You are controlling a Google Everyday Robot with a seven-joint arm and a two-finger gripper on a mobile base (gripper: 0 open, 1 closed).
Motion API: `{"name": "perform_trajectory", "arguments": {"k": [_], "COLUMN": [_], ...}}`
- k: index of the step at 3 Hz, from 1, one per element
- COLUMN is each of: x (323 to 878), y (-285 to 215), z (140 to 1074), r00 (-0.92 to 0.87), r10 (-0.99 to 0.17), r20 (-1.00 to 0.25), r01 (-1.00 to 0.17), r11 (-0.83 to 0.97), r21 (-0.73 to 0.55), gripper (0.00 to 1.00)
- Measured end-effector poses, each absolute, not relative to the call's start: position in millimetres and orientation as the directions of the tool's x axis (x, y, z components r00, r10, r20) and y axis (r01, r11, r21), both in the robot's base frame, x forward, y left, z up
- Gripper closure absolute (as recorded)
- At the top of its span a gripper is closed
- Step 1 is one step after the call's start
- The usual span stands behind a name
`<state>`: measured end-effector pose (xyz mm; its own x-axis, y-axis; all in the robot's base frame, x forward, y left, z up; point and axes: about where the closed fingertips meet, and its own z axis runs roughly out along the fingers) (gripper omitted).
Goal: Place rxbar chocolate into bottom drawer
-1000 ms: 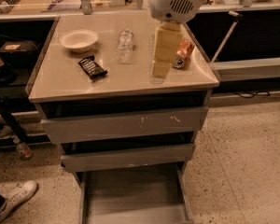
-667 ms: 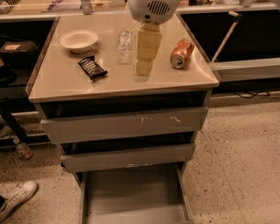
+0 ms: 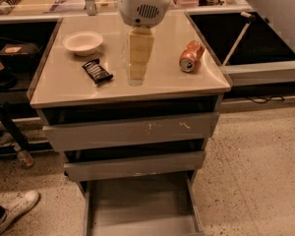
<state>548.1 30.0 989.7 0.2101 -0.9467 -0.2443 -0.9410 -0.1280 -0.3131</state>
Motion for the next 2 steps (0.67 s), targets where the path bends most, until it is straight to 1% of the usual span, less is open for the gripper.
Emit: {"name": "perform_trajectory", "arguments": {"k": [1, 2], "x": [555.1, 580.0], "y": [40.8, 60.0], "z": [991.9, 990.3], "r00": [0.232, 0.256], "r10": [-0.94, -0.931], "r20": [-0.251, -0.258], "r01": [-0.932, -0.927], "r11": [-0.142, -0.161], "r21": [-0.333, -0.339], "gripper": [0.0, 0.0]}}
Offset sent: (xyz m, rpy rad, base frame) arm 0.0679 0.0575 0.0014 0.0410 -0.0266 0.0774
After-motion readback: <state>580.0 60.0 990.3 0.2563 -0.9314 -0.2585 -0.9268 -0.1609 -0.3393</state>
